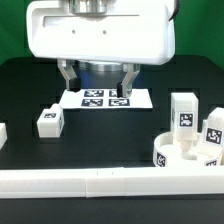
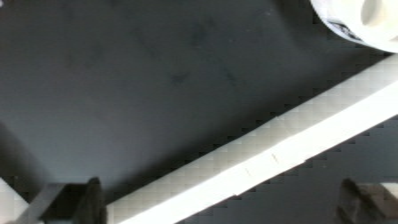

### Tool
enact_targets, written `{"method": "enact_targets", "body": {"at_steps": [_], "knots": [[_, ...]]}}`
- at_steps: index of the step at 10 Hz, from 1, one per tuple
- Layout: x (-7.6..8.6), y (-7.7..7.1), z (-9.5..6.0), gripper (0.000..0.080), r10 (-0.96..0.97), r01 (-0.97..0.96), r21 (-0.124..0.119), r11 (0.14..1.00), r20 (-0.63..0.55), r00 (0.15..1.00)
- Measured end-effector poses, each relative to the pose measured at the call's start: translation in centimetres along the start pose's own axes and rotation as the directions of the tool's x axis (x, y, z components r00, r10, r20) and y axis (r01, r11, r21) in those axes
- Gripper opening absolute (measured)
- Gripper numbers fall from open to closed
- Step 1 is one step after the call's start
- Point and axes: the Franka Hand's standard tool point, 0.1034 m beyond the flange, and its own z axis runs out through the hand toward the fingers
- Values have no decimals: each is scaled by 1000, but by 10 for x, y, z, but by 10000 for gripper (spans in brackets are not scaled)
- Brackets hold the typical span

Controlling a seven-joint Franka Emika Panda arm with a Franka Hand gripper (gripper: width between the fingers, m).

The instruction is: Assemble stool

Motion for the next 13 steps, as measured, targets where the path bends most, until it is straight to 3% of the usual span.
{"method": "enact_targets", "body": {"at_steps": [2,3,5,6,10,11,12,13], "knots": [[3,8,0,649,-215,215,-5,977,-2,977],[5,26,4,649,-353,353,-19,936,-15,936],[0,62,17,649,-497,494,-72,867,-45,866],[-3,76,22,649,-498,492,-90,866,-49,866],[-3,74,22,649,-481,477,-84,875,-47,875],[-5,87,27,649,-475,470,-89,878,-37,879],[-12,108,37,649,-474,468,-108,877,-36,880],[-21,119,46,649,-467,461,-123,879,-32,884]]}}
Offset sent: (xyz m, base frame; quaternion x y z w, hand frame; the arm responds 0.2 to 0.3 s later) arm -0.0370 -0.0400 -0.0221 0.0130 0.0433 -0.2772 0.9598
